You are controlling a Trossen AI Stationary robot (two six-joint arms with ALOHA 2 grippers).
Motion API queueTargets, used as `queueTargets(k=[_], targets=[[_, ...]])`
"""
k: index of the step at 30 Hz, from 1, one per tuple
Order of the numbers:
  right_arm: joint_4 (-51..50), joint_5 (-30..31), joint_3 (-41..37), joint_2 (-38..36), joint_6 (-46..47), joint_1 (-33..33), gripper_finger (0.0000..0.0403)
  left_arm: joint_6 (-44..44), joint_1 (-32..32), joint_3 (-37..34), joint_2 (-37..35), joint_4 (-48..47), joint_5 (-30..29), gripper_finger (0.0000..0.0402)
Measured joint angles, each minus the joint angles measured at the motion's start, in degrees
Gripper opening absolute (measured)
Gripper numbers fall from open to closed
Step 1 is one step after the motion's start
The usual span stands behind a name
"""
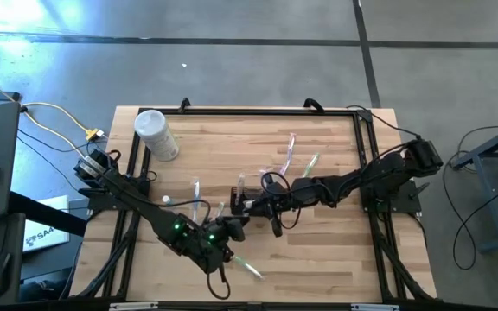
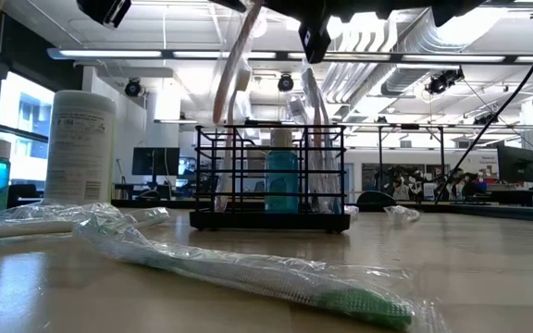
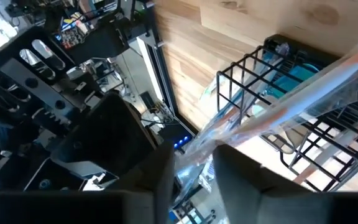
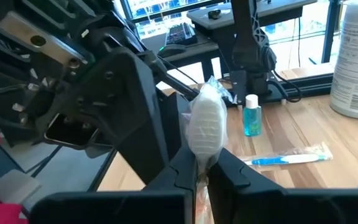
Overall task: Pick & Place toothbrushing station
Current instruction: Put the orange toothbrush into the black mesh
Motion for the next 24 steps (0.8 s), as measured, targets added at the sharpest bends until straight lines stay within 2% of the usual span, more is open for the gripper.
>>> queueTargets(k=[6,10,12,16,24], targets=[[-2.5,0.4,0.0,-0.8,-0.8,0.0,0.0008,-0.6,-0.4,0.0,-0.1,0.5,-0.1,0.0178],[-5.2,1.1,0.0,-2.8,-1.9,0.8,0.0008,-4.2,-0.6,0.0,-0.4,0.2,-0.3,0.0193],[-9.3,3.6,0.0,-4.9,-2.8,1.6,0.0008,-7.8,-0.5,0.0,-1.1,-1.3,-0.4,0.0194],[-15.6,9.3,0.0,-8.8,-4.3,4.4,0.0008,-18.2,-0.4,0.0,-3.5,-5.8,0.1,0.0194],[-25.2,22.1,0.0,-16.6,-4.5,11.1,0.0008,-47.2,-0.4,0.0,-11.2,-16.0,5.2,0.0194]])
